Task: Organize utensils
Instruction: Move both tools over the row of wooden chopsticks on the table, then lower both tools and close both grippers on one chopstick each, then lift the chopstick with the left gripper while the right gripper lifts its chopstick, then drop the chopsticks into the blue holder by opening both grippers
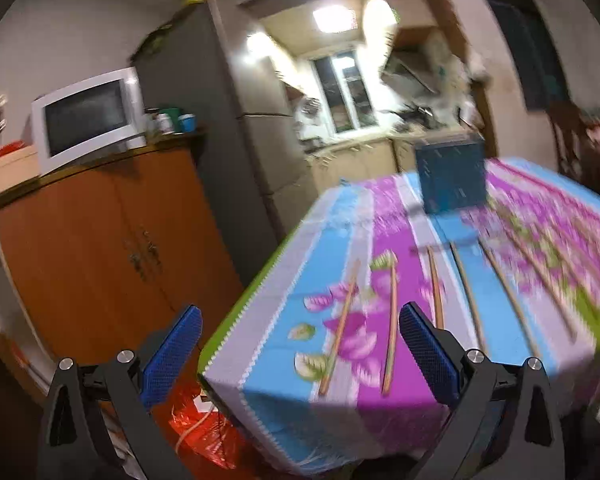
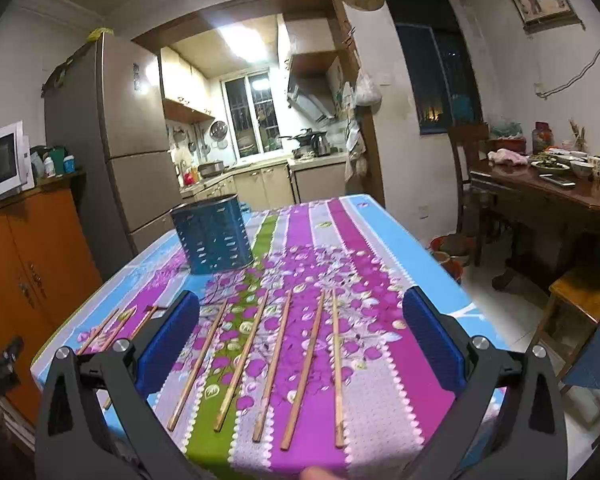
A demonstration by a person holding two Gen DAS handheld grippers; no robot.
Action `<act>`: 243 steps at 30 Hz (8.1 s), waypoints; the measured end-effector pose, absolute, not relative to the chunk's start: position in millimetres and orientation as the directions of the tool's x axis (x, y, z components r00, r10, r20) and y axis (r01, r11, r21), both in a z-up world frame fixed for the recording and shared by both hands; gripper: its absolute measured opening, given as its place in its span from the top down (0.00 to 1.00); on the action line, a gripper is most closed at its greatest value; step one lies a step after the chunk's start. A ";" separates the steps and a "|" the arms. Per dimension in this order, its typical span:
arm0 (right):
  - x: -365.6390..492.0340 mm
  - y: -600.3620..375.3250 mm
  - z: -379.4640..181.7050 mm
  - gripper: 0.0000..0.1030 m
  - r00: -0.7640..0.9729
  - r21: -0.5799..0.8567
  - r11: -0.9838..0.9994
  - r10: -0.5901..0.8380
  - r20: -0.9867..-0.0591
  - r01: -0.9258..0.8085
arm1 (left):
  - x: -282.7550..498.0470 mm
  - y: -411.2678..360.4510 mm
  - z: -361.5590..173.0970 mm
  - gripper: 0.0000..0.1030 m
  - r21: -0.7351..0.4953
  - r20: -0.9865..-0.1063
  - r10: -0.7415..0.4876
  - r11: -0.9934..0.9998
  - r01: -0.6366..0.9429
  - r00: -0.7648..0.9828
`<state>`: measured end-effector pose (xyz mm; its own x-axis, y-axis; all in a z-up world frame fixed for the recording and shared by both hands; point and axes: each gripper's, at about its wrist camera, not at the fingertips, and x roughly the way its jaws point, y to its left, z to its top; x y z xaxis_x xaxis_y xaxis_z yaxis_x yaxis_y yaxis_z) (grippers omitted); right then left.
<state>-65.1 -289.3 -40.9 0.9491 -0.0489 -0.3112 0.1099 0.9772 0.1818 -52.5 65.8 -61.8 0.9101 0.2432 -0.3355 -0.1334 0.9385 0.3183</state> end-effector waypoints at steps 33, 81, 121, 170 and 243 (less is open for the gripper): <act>-94.1 -183.2 -76.9 0.16 0.858 -0.102 0.971 -0.237 -0.455 0.215 | -17.8 127.5 -138.3 0.49 0.143 -0.492 -0.182 0.948 0.285 0.852; -65.8 -229.5 -145.3 0.94 0.842 0.020 0.981 -0.157 -0.516 0.195 | -20.7 129.6 -156.1 0.92 0.110 -0.404 -0.125 0.977 0.184 0.906; -86.0 -228.0 -36.6 0.94 0.962 -0.079 0.989 -0.138 -0.237 0.123 | -16.5 158.8 -46.8 0.93 -0.056 -0.274 -0.169 0.986 0.159 0.947; 20.0 -268.3 101.1 0.94 0.977 -0.085 0.995 0.032 -0.209 -0.051 | 120.7 95.4 96.8 0.93 -0.011 -0.307 -0.319 0.943 0.332 0.897; -32.9 -305.0 94.5 0.49 0.993 -0.036 0.999 -0.036 -0.115 0.032 | 78.1 113.3 77.0 0.66 0.066 -0.006 -0.225 0.972 0.225 0.974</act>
